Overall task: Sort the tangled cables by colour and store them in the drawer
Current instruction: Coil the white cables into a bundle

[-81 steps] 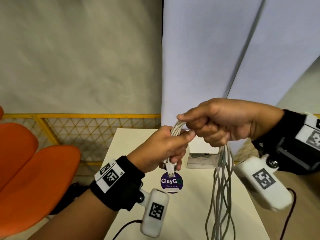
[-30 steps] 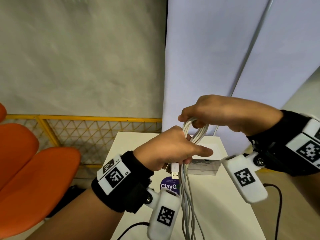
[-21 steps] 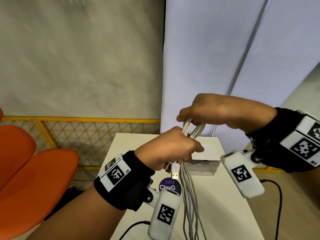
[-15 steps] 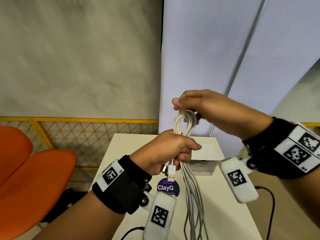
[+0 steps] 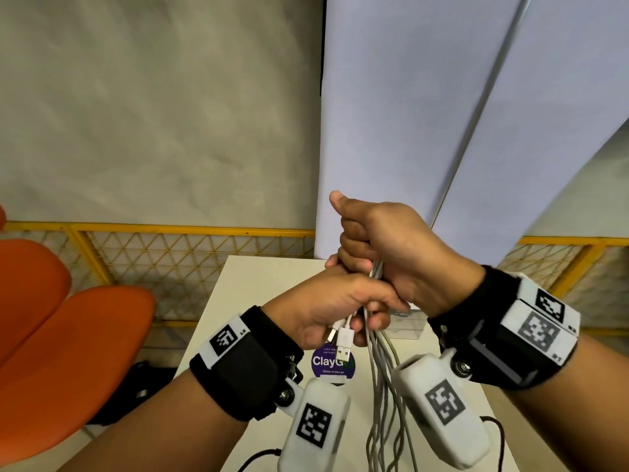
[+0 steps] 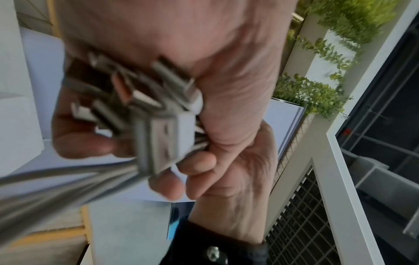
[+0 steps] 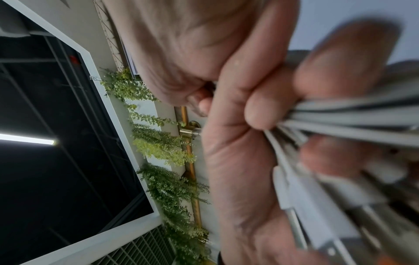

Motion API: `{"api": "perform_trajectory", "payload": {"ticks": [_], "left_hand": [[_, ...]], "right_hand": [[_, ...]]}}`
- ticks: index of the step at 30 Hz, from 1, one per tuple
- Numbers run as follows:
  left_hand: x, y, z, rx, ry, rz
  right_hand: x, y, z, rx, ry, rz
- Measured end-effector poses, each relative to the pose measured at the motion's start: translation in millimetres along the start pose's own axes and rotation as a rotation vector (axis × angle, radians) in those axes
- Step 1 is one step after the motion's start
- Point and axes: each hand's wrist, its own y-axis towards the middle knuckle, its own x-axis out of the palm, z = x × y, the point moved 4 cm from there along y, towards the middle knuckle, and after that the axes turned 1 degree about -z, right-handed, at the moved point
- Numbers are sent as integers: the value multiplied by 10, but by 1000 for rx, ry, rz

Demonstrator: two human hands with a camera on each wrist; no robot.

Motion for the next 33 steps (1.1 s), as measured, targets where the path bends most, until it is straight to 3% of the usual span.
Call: {"api": "perform_trajectory", "payload": {"ticks": [12,23,31,33], "left_hand": [[-44,-36,-24,71,102,24],[-30,37,-86,87,-16,-23],[-150,85,-176,99,-138,-49],[-226,72,-198,124,-205,-30]], "right_hand": [[100,32,-2,-24,-53,-19],[98,64,19,-12,-57,-27],[14,109,6,-56,-34,-202],[-121,147,67,-53,7,-174]]}}
